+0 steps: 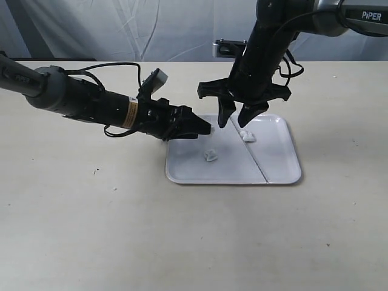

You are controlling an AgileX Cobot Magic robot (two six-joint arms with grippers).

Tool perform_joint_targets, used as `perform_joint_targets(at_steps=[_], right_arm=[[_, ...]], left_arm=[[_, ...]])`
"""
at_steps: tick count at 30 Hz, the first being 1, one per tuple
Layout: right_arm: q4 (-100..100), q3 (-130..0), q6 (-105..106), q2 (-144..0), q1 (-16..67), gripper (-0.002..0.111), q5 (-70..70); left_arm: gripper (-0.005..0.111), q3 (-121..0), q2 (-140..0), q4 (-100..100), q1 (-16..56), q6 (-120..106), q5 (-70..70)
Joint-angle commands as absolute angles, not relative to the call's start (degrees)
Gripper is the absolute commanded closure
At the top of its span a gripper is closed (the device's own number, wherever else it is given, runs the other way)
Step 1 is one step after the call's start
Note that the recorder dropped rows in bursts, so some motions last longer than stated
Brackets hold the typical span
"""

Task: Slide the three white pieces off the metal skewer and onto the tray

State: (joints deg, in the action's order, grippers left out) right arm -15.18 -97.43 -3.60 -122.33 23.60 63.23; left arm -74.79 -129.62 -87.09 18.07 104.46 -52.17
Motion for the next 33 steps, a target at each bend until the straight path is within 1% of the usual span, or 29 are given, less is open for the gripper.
perform_joint_targets(at_steps=[1,16,23,33], right_arm=[[-15.65,-97.42,-3.17,-121.77,23.42,0.065,61.12],[-16.78,-97.29,-3.17,-124.03,23.70,0.065,60.48],[-14.57,-97.29,-3.42,-124.53,24.69,0.065,59.52],[-12.09,-97.29,-3.51,-124.53,24.69,0.065,62.79]], left_arm=[[0.058,-75.70,-129.72,-86.28,17.87,105.02,-54.49],[0.058,-77.17,-129.72,-86.13,17.87,106.41,-58.82],[0.058,-77.17,-129.72,-89.59,17.87,106.43,-55.12],[0.058,-77.17,-129.72,-94.68,17.87,108.68,-54.82]])
